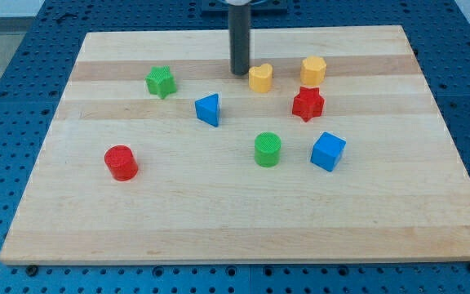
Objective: Slide the yellow heart to the yellow hexagon
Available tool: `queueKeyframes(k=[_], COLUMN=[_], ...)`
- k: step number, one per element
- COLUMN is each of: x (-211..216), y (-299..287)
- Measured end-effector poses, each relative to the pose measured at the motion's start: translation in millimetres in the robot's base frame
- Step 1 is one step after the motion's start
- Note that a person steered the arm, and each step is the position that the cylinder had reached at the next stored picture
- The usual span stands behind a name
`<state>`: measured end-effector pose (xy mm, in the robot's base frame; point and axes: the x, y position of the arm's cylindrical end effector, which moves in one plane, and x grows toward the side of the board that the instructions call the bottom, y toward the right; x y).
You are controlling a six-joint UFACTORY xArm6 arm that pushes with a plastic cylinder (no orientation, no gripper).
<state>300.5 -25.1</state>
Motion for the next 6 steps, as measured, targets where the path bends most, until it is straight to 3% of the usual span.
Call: queueKeyframes(k=[1,3,6], x=[9.3,37.2,30.3], y=[-16.8,15.3,49.3])
